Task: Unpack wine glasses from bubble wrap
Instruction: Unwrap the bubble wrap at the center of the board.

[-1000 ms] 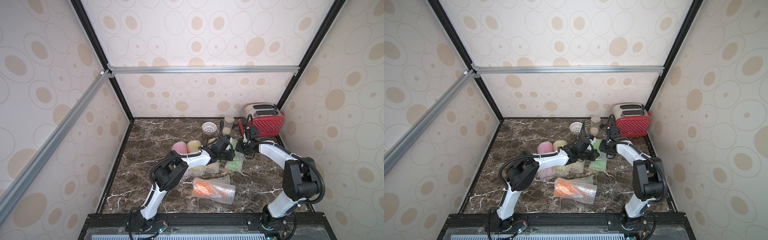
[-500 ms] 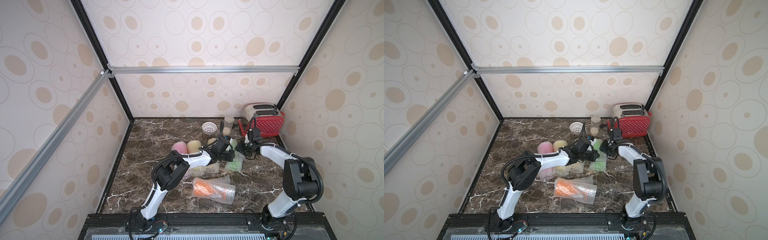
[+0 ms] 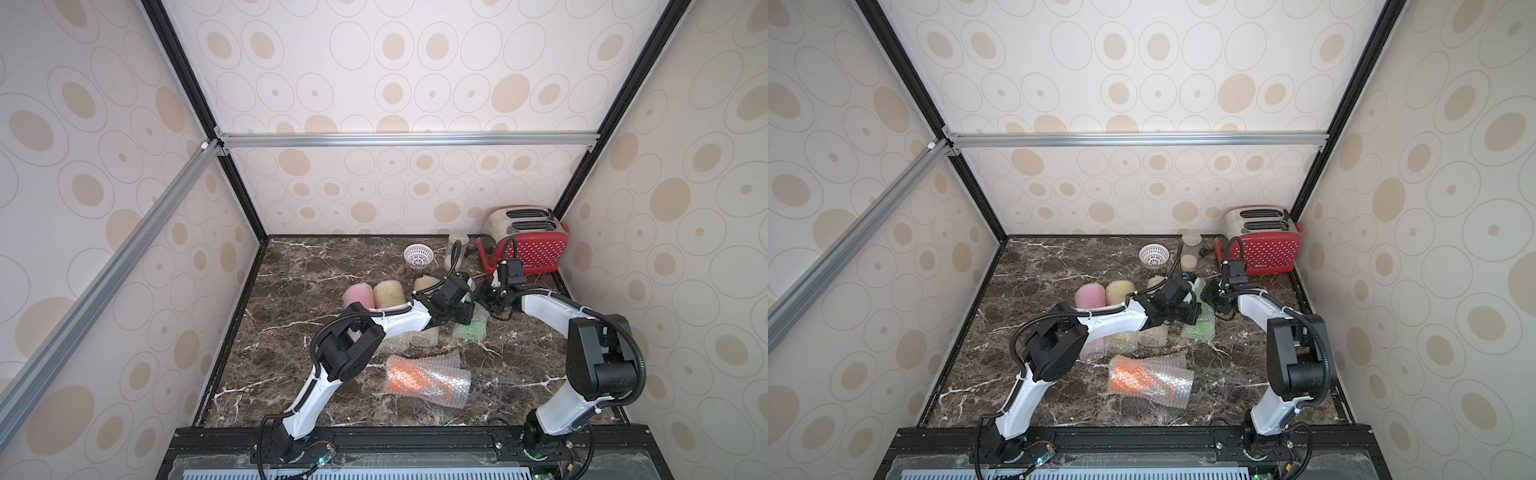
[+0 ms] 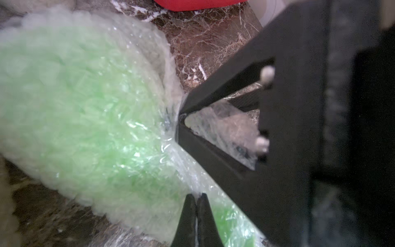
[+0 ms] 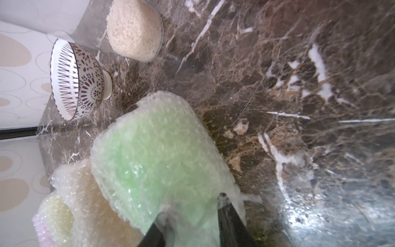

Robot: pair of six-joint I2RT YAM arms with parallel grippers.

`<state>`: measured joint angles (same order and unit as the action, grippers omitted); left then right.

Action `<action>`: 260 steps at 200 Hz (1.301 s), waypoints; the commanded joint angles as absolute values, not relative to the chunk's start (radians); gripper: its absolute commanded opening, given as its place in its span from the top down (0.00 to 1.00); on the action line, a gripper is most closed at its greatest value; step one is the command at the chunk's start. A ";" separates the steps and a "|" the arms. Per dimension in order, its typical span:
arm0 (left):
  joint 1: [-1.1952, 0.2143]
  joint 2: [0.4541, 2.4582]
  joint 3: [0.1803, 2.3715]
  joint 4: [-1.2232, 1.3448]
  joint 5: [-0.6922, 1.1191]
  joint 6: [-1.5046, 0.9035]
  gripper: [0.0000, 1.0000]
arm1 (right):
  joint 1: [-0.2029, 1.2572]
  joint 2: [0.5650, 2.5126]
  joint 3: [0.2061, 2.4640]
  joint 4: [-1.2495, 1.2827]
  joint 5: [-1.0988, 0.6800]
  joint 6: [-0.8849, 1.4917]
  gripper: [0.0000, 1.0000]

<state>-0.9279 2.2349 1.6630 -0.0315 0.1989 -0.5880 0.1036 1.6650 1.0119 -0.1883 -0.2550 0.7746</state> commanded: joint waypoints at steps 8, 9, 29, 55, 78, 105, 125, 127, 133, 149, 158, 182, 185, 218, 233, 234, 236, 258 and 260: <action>-0.999 2.277 1.634 -0.211 0.308 -0.554 1.00 | 0.068 1.668 1.011 0.085 -0.302 0.879 0.65; -0.999 2.278 1.634 -0.211 0.308 -0.553 1.00 | 0.068 1.668 1.010 0.088 -0.303 0.882 0.65; -1.000 2.279 1.630 -0.215 0.310 -0.547 1.00 | 0.063 1.661 0.996 0.132 -0.323 0.910 0.65; -1.000 2.287 1.635 -0.221 0.312 -0.541 1.00 | 0.047 1.655 0.971 0.219 -0.368 0.966 0.65; -1.001 2.286 1.630 -0.221 0.312 -0.542 1.00 | 0.040 1.649 0.973 0.227 -0.385 0.977 0.65; -1.000 2.270 1.623 -0.215 0.304 -0.546 1.00 | 0.030 1.633 0.982 0.167 -0.368 0.932 0.65; -0.998 2.270 1.629 -0.219 0.303 -0.553 1.00 | 0.017 1.617 0.972 0.137 -0.370 0.907 0.65; -0.997 2.269 1.630 -0.220 0.303 -0.554 1.00 | 0.016 1.615 0.974 0.130 -0.369 0.903 0.65; -0.997 2.270 1.632 -0.224 0.301 -0.555 1.00 | 0.013 1.608 0.978 0.102 -0.363 0.881 0.65; -0.992 2.270 1.634 -0.231 0.293 -0.558 1.00 | 0.005 1.577 0.996 0.009 -0.339 0.812 0.63; -0.991 2.268 1.633 -0.233 0.290 -0.560 1.00 | -0.001 1.554 1.003 -0.030 -0.328 0.778 0.59; -0.985 2.267 1.631 -0.239 0.280 -0.564 1.00 | -0.025 1.480 1.029 -0.157 -0.274 0.692 0.54; -0.984 2.267 1.630 -0.238 0.280 -0.564 1.00 | -0.028 1.473 1.034 -0.173 -0.265 0.680 0.54; -0.979 2.264 1.634 -0.239 0.276 -0.571 1.00 | -0.059 1.420 1.081 -0.373 -0.220 0.565 0.51; -0.976 2.264 1.637 -0.239 0.276 -0.572 1.00 | -0.067 1.399 1.091 -0.453 -0.200 0.521 0.50; -0.976 2.265 1.637 -0.239 0.276 -0.572 1.00 | -0.066 1.397 1.091 -0.457 -0.200 0.518 0.50; -0.976 2.265 1.637 -0.239 0.276 -0.572 1.00 | -0.067 1.394 1.091 -0.462 -0.199 0.511 0.50; -0.973 2.266 1.643 -0.242 0.278 -0.574 1.00 | -0.065 1.366 1.087 -0.546 -0.216 0.454 0.50; -0.973 2.266 1.644 -0.242 0.278 -0.574 1.00 | -0.066 1.363 1.084 -0.553 -0.218 0.451 0.50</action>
